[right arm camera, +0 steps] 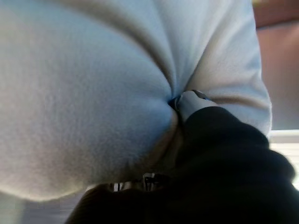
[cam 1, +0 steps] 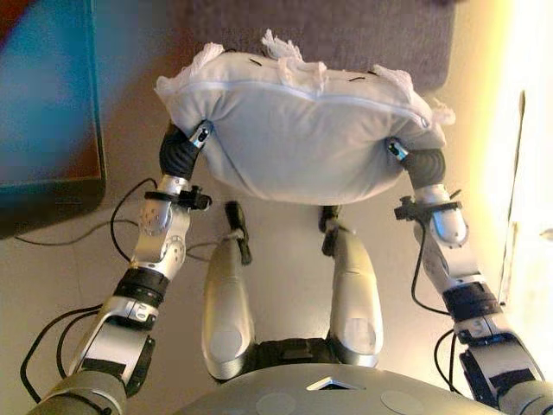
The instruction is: Pick up the cushion and take it to the sofa
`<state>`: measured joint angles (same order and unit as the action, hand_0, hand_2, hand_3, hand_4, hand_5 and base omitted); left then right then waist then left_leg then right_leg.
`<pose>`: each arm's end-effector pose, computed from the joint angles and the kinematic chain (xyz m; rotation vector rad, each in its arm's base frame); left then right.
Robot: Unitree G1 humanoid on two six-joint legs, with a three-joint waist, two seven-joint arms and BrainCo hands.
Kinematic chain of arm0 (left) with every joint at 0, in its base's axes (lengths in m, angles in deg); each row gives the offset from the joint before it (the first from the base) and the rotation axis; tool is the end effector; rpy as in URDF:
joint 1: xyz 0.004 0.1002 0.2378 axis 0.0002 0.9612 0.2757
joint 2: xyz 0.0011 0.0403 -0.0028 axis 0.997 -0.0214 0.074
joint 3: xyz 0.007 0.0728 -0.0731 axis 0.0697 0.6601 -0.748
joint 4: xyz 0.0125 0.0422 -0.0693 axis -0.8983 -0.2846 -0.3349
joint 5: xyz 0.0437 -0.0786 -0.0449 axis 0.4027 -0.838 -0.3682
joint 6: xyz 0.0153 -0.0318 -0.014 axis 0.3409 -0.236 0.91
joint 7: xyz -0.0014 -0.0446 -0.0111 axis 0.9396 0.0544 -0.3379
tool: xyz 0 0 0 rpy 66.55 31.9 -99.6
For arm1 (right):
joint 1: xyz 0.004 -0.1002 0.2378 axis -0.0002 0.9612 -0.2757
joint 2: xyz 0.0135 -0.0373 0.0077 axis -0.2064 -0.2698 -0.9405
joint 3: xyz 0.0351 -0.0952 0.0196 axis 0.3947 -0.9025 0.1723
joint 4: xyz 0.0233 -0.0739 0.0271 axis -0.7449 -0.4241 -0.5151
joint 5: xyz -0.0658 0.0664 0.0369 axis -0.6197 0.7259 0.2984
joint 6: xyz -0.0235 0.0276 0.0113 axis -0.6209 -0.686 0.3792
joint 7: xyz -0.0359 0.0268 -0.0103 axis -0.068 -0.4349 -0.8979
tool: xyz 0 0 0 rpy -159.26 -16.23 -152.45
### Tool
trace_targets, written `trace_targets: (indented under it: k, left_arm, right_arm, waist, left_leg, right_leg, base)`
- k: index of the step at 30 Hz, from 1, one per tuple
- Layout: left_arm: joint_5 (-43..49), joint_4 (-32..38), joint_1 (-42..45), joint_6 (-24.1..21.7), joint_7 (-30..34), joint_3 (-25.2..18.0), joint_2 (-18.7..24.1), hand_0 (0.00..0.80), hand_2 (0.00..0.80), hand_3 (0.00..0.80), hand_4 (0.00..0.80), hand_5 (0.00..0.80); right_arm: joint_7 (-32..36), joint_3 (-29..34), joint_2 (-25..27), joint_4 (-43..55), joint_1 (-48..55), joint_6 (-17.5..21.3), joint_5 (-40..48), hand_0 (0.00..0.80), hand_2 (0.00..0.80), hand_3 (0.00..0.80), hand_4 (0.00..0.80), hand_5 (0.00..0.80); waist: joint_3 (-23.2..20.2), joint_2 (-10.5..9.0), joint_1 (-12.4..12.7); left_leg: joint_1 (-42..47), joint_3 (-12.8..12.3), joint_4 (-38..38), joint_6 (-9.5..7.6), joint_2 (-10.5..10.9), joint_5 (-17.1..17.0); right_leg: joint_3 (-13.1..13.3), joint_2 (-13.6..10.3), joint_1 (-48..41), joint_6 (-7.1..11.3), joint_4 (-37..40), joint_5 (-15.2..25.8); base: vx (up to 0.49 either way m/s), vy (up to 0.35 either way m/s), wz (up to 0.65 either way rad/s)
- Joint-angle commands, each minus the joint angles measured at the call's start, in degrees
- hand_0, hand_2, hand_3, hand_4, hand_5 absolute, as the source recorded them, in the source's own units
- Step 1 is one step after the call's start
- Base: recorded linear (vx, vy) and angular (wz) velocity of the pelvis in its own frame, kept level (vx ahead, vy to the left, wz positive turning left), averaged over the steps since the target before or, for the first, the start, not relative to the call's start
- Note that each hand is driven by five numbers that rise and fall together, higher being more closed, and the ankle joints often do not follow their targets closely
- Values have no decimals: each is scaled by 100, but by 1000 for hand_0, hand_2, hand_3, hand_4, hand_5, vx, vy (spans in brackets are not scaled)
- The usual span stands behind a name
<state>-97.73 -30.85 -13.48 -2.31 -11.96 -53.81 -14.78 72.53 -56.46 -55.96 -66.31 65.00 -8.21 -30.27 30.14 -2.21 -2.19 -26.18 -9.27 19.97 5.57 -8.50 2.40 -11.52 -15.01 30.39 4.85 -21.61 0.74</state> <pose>0.2566 0.2071 0.0906 -0.1918 -0.4611 -0.2094 0.2418 -0.2078 0.0969 -0.0146 -0.4605 0.1660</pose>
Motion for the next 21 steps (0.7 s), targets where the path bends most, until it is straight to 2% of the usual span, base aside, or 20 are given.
trace_targets:
  k: [1,3,5,8,11,16,21]
  left_arm:
    - [226,1085,260,-523,289,156,-382,800,800,800,800,800]
    - [107,1435,695,-439,390,20,-448,800,800,800,800,800]
    - [95,1651,915,-350,375,8,-500,800,800,800,800,800]
    - [43,1971,1375,-213,299,16,-543,800,800,800,800,800]
    - [82,2251,1633,-285,237,18,-504,800,800,800,800,800]
    - [-33,2555,1772,-359,175,-84,-463,800,800,800,800,800]
    - [-213,2899,1819,-418,132,-284,-370,800,800,800,800,800]
  right_arm:
    - [511,-80,-69,1023,150,445,-351,800,800,800,800,800]
    - [578,-31,-179,1310,407,425,-465,800,800,800,800,800]
    - [582,-42,-261,1475,568,407,-433,800,800,800,800,800]
    - [642,-58,-278,1820,915,313,-371,800,800,800,800,800]
    - [625,-15,-226,2091,1114,324,-229,800,800,800,800,800]
    - [602,25,-201,2392,1204,305,-166,800,800,800,800,800]
    - [559,130,-79,2615,1142,292,-140,800,800,800,800,800]
  waist:
    - [-719,159,127]
    - [-1013,196,161]
    - [-1198,181,186]
    - [-1702,163,242]
    - [-2073,167,280]
    - [-2373,167,301]
    - [-2557,149,347]
  left_leg:
    - [89,14,-373,-33,-78,-176]
    - [689,-52,-748,-40,-31,-194]
    - [1105,-77,-999,-56,5,-203]
    - [2048,-172,-1671,-78,44,-273]
    - [2545,-217,-2046,-90,30,-333]
    - [3105,-229,-2433,-80,-9,-346]
    - [3266,-48,-2497,-25,-119,-313]
  right_leg:
    - [-155,-156,-624,458,508,-86]
    - [-293,-59,-1255,435,888,-83]
    - [-365,4,-1690,401,1144,-74]
    - [-535,157,-2655,365,1779,-13]
    - [-632,264,-3127,310,2087,25]
    - [-720,426,-3639,227,2380,4]
    - [-731,677,-3923,72,2507,-110]
  base:
    - [124,1,7]
    - [164,-4,7]
    - [172,-31,10]
    - [239,-23,7]
    - [140,-36,6]
    - [21,-75,10]
    - [-37,-135,3]
